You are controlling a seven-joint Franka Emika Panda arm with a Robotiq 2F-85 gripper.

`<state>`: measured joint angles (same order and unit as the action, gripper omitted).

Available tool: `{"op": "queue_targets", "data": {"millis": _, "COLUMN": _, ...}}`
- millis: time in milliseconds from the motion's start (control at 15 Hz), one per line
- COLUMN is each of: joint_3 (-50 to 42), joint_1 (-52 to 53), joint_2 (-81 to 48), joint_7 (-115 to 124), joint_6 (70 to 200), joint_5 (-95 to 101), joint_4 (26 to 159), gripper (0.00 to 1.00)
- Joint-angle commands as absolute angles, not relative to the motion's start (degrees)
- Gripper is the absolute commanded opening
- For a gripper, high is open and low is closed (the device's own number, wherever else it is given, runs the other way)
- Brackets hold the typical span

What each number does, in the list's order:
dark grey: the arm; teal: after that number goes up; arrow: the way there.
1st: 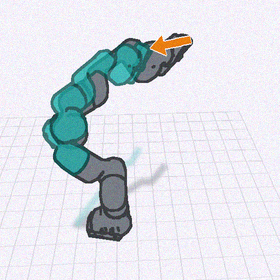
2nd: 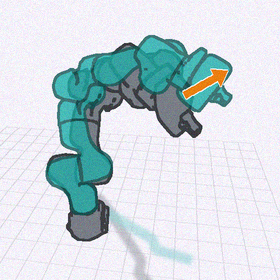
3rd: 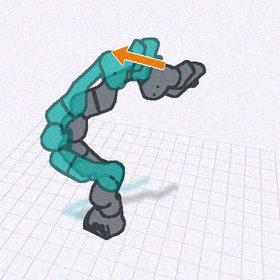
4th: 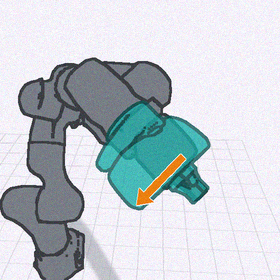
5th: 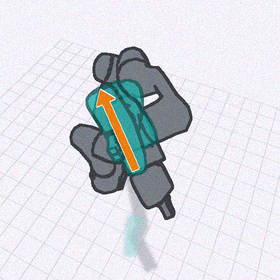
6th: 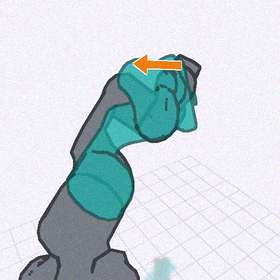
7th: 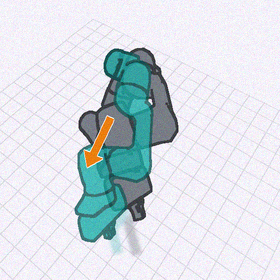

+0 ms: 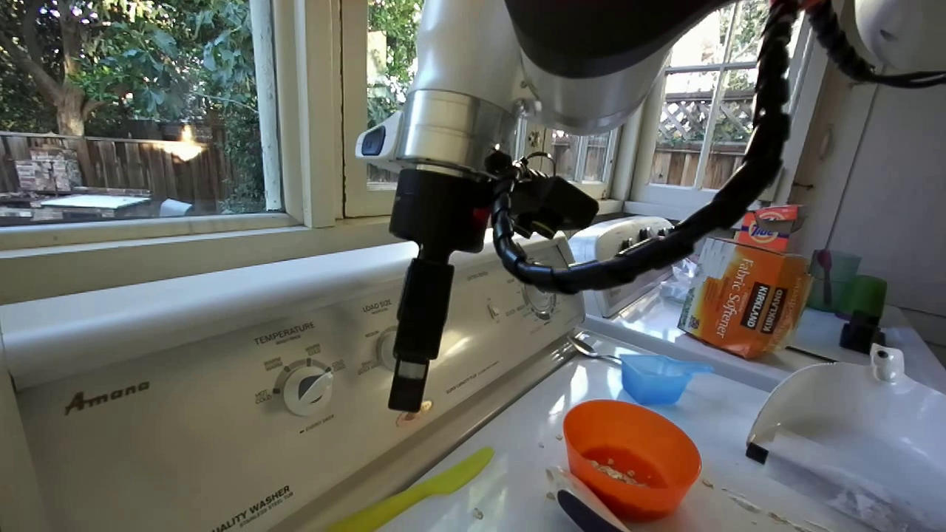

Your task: Rotate the button of the device anticlockwise

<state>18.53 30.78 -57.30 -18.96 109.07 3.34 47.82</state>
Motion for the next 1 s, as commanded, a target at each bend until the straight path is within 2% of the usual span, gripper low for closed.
{"op": "queue_targets", "data": {"millis": 0, "joint_3": 17.66, "joint_1": 32.97, "joint_2": -62.39, "joint_7": -19.32, "joint_6": 108.74, "joint_5": 2.44, "joint_4": 40.37, "gripper": 1.00}}
{"op": "queue_targets", "data": {"millis": 933, "joint_3": 17.92, "joint_1": 36.10, "joint_2": -71.01, "joint_7": -21.01, "joint_6": 107.27, "joint_5": -2.05, "joint_4": 26.66, "gripper": 1.00}}
